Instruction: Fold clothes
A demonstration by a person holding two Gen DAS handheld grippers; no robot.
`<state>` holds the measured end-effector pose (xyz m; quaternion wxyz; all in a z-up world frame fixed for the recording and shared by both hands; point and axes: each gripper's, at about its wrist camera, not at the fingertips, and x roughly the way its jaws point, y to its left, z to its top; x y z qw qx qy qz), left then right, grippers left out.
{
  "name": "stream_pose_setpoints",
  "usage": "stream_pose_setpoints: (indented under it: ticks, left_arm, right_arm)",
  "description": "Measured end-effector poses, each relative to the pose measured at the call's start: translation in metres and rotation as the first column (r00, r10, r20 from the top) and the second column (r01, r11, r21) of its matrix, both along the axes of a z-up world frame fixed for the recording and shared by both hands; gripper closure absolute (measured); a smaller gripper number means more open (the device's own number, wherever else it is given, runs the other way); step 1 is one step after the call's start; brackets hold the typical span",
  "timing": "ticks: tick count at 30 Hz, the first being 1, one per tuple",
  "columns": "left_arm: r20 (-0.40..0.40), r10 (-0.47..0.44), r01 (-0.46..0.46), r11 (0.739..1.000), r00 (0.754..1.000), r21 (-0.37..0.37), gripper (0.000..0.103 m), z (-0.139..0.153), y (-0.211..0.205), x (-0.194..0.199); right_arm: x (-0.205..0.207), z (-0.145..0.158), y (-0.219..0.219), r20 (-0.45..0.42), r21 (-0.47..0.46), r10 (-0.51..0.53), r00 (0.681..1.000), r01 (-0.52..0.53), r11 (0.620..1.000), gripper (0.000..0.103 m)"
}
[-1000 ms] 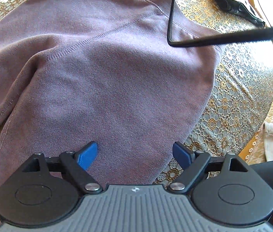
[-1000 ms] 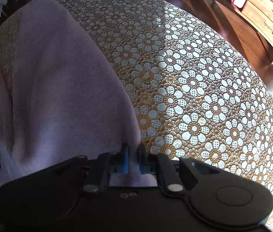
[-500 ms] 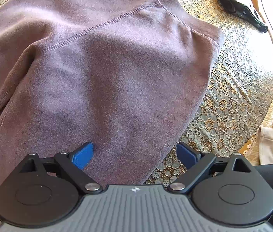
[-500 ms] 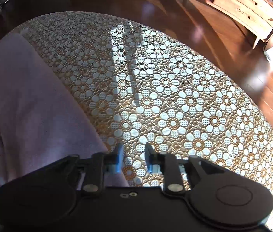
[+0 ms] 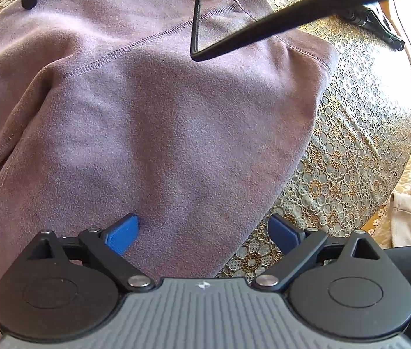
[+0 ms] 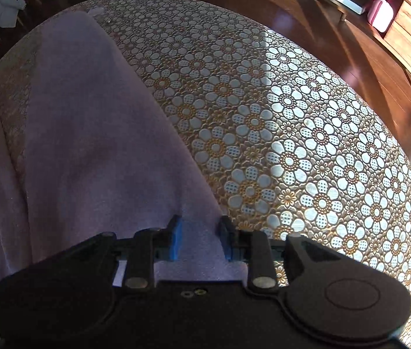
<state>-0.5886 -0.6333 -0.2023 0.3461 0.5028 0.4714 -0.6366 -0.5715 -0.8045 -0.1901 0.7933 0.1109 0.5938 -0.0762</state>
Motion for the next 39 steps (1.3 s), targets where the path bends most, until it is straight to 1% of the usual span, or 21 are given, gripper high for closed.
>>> stream_pose_setpoints:
  ticks: [3, 7, 8, 9, 10, 11, 12, 13, 16, 18, 20, 23, 25, 28, 31, 33, 36, 38, 39]
  left_arm:
    - [-0.003, 0.002, -0.002, 1.0, 1.0, -0.002, 0.006, 0.001, 0.001, 0.002]
    - [-0.003, 0.006, -0.006, 1.0, 1.0, -0.004, 0.006, 0.001, 0.003, 0.006]
    - [-0.002, 0.006, -0.006, 1.0, 1.0, -0.005, 0.006, 0.001, 0.004, 0.006]
    - [-0.001, 0.006, -0.006, 1.0, 1.0, -0.007, 0.006, 0.002, 0.005, 0.007]
    - [0.0, 0.003, -0.003, 1.0, 1.0, -0.009, 0.006, 0.002, 0.006, 0.008]
    - [0.003, -0.003, 0.003, 1.0, 1.0, -0.012, 0.006, 0.002, 0.007, 0.008]
    - [0.006, -0.009, 0.009, 1.0, 1.0, -0.015, 0.005, 0.002, 0.009, 0.008]
    - [0.009, -0.015, 0.015, 1.0, 1.0, -0.018, 0.004, 0.002, 0.01, 0.008]
    - [0.019, -0.029, 0.029, 0.999, 0.999, -0.026, 0.002, 0.001, 0.013, 0.006]
    - [0.022, -0.03, 0.03, 0.999, 0.999, -0.028, 0.002, 0.002, 0.013, 0.007]
    - [0.013, -0.004, 0.004, 1.0, 1.0, -0.022, 0.002, 0.002, 0.012, 0.007]
    - [0.02, 0.043, -0.042, 0.999, 0.999, -0.015, 0.002, 0.007, 0.022, 0.024]
    - [0.028, 0.073, -0.072, 0.997, 0.997, -0.012, 0.002, 0.011, 0.029, 0.038]
    - [0.039, 0.118, -0.118, 0.993, 0.992, -0.007, 0.002, 0.016, 0.041, 0.059]
    - [0.074, 0.162, -0.163, 0.986, 0.984, 0.018, 0.002, 0.017, 0.064, 0.093]
    - [0.114, 0.192, -0.198, 0.979, 0.975, 0.042, 0.002, 0.015, 0.083, 0.12]
    - [0.179, 0.256, -0.27, 0.961, 0.95, 0.058, 0.002, 0.015, 0.113, 0.162]
    - [0.214, 0.324, -0.343, 0.938, 0.921, 0.055, 0.002, 0.018, 0.132, 0.19]
    - [0.227, 0.367, -0.388, 0.92, 0.902, 0.055, 0.002, 0.019, 0.14, 0.204]
  right_arm:
    - [0.003, 0.0, 0.005, -0.017, -0.036, 0.028, 0.999, -0.029, 0.999, 0.0]
    - [0.006, -0.001, 0.012, -0.032, -0.11, 0.054, 0.998, -0.057, 0.992, 0.0]
    - [0.008, -0.002, 0.014, -0.035, -0.136, 0.058, 0.998, -0.062, 0.989, 0.003]
    - [0.009, -0.002, 0.012, -0.04, -0.159, 0.051, 0.998, -0.056, 0.986, 0.012]
    - [0.01, -0.003, 0.009, -0.044, -0.18, 0.04, 0.998, -0.047, 0.982, 0.026]
    - [0.012, -0.003, 0.005, -0.048, -0.202, 0.029, 0.998, -0.038, 0.979, 0.031]
    - [0.013, -0.003, 0.001, -0.05, -0.204, 0.015, 0.999, -0.025, 0.979, 0.031]
    - [0.015, -0.003, -0.002, -0.054, -0.215, 0.01, 0.998, -0.021, 0.976, 0.041]
    - [0.015, -0.003, -0.002, -0.056, -0.217, -0.005, 0.998, -0.008, 0.976, 0.0]
    - [0.011, 0.0, -0.003, -0.035, -0.166, -0.034, 0.999, 0.027, 0.986, 0.0]
    - [0.005, 0.005, -0.002, -0.026, -0.126, -0.069, 0.997, 0.066, 0.99, 0.0]
    - [-0.016, 0.024, 0.001, 0.017, -0.105, -0.126, 0.992, 0.127, 0.986, 0.0]
    - [-0.036, 0.035, 0.005, 0.022, -0.081, -0.176, 0.984, 0.177, 0.981, 0.0]
    - [-0.067, 0.048, 0.026, 0.001, -0.053, -0.246, 0.969, 0.245, 0.968, 0.0]
    - [-0.097, 0.048, 0.058, -0.043, -0.041, -0.312, 0.949, 0.31, 0.95, 0.0]
    - [-0.116, 0.047, 0.082, -0.075, -0.029, -0.369, 0.926, 0.368, 0.929, 0.0]
    - [-0.144, 0.046, 0.122, -0.102, 0.001, -0.49, 0.866, 0.493, 0.87, 0.0]
    - [-0.158, 0.042, 0.149, -0.125, 0.033, -0.564, 0.816, 0.571, 0.82, 0.0]
    - [-0.163, 0.04, 0.163, -0.138, 0.05, -0.596, 0.791, 0.606, 0.794, 0.0]
